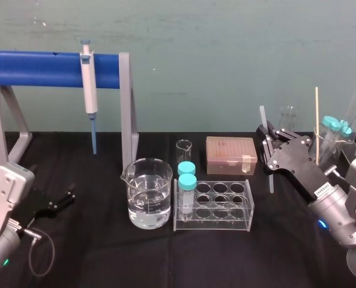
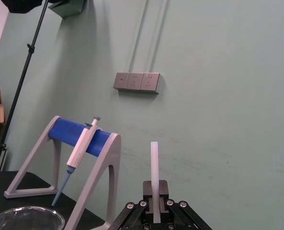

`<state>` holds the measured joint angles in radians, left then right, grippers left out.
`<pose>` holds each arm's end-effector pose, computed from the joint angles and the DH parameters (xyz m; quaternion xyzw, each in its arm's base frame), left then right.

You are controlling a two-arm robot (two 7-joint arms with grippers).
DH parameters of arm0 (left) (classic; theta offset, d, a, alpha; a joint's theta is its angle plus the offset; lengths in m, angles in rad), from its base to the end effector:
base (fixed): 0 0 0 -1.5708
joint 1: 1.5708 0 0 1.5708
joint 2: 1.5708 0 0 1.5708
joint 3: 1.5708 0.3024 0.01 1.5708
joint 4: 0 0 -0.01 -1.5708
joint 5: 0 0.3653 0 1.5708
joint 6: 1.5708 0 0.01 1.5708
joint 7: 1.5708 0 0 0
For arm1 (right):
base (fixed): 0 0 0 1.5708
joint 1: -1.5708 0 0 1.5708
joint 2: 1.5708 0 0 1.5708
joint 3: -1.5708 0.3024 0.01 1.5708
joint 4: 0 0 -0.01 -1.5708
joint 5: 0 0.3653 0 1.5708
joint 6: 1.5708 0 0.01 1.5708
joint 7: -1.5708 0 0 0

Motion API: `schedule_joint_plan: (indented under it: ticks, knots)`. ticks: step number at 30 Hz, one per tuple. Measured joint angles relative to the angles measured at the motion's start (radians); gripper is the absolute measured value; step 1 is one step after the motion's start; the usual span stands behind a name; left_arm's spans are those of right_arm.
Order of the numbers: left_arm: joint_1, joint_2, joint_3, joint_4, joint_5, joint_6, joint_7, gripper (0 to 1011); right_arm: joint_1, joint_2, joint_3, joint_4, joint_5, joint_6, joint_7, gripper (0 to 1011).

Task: Pick up the stirring rod with one hand, then place it down.

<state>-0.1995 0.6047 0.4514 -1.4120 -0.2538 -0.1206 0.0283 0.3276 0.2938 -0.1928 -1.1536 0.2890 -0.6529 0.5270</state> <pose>0.4135 0.0748 -0.3231 0.1415 -0.1325 0.5799 0.7913 0.4721 -0.0700 -0.3220 0.1151 -0.2342 -0.4513 0.8533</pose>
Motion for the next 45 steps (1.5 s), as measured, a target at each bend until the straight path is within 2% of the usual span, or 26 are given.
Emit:
schedule_joint_plan:
  ticks: [45]
  knots:
    - [0.0, 0.0, 0.0, 0.0, 0.0, 0.0, 0.0, 1000, 0.0, 0.0, 0.0, 0.0, 0.001, 0.0, 0.001, 66]
